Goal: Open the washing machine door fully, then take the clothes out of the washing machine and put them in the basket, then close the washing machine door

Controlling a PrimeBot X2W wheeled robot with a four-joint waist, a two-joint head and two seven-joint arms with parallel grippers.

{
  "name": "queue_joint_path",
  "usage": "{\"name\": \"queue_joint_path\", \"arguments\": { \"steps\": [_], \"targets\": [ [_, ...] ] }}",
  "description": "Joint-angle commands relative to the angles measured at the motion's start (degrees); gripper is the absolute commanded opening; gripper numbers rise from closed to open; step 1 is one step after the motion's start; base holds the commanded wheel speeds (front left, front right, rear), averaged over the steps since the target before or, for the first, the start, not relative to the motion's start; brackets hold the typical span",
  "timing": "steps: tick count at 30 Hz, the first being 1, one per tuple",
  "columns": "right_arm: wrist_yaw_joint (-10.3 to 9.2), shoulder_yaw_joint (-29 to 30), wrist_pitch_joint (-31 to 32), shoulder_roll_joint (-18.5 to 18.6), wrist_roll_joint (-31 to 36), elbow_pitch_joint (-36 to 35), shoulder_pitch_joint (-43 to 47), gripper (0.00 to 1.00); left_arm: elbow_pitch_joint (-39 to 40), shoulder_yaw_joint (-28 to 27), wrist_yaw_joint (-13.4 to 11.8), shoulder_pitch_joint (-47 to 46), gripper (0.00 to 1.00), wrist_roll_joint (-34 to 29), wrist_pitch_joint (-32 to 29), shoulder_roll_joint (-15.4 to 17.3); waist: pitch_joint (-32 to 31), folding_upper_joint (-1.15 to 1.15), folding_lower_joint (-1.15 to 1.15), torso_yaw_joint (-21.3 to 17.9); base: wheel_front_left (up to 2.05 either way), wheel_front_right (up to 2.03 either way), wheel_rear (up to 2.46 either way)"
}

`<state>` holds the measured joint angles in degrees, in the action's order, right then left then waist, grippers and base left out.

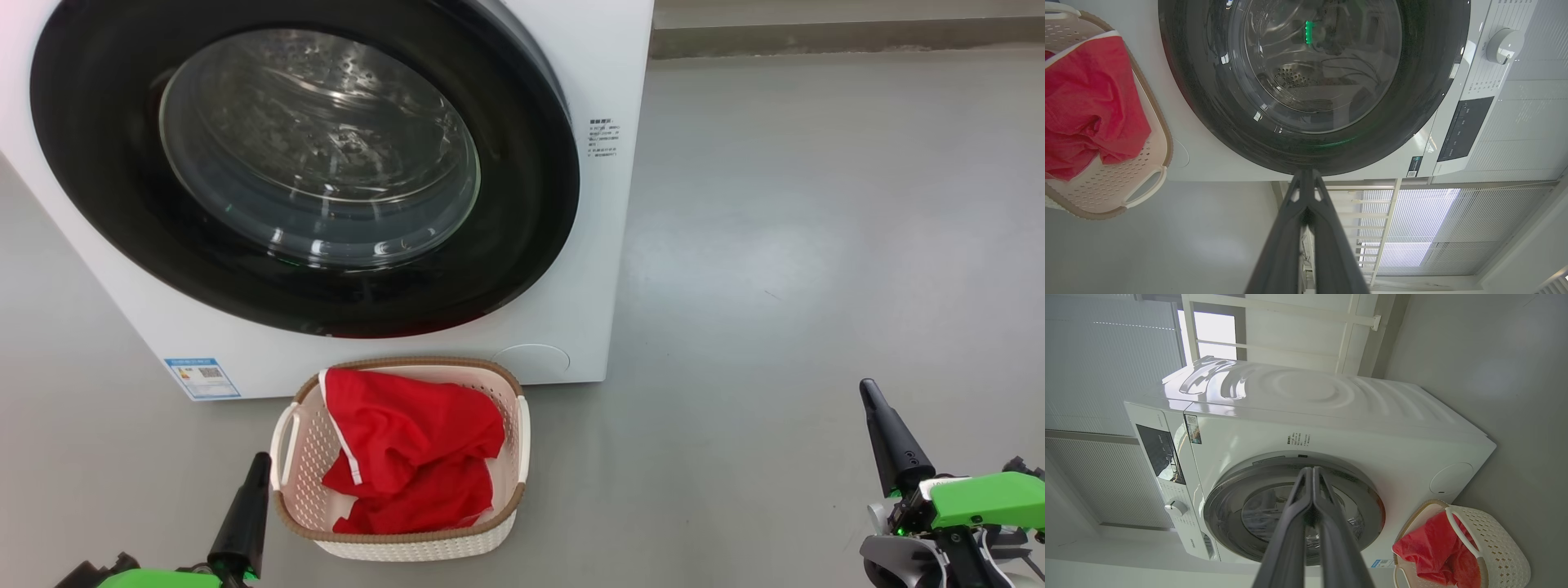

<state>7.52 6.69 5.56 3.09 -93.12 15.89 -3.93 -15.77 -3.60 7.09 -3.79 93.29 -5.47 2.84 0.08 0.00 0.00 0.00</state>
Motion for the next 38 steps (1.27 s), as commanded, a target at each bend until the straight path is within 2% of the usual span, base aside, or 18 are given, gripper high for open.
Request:
{"name": "queue_joint_path", "arguments": {
  "steps": [1,38],
  "targets": [
    [-0.03,-1.0,0.3,0.4,0.3,-1.7,-2.4,0.0,1.5,-2.0,0.4,-2.6,0.0,-0.4,-0.3,0.7,0.0,0.0,0.0,0.0,0.0,0.0,0.0],
    [-0.03,-0.7,0.5,0.2,0.5,-1.7,-2.5,0.0,1.5,-2.3,0.4,-2.6,0.0,-0.6,-0.5,0.5,0.0,0.0,0.0,0.0,0.0,0.0,0.0]
  ]
}}
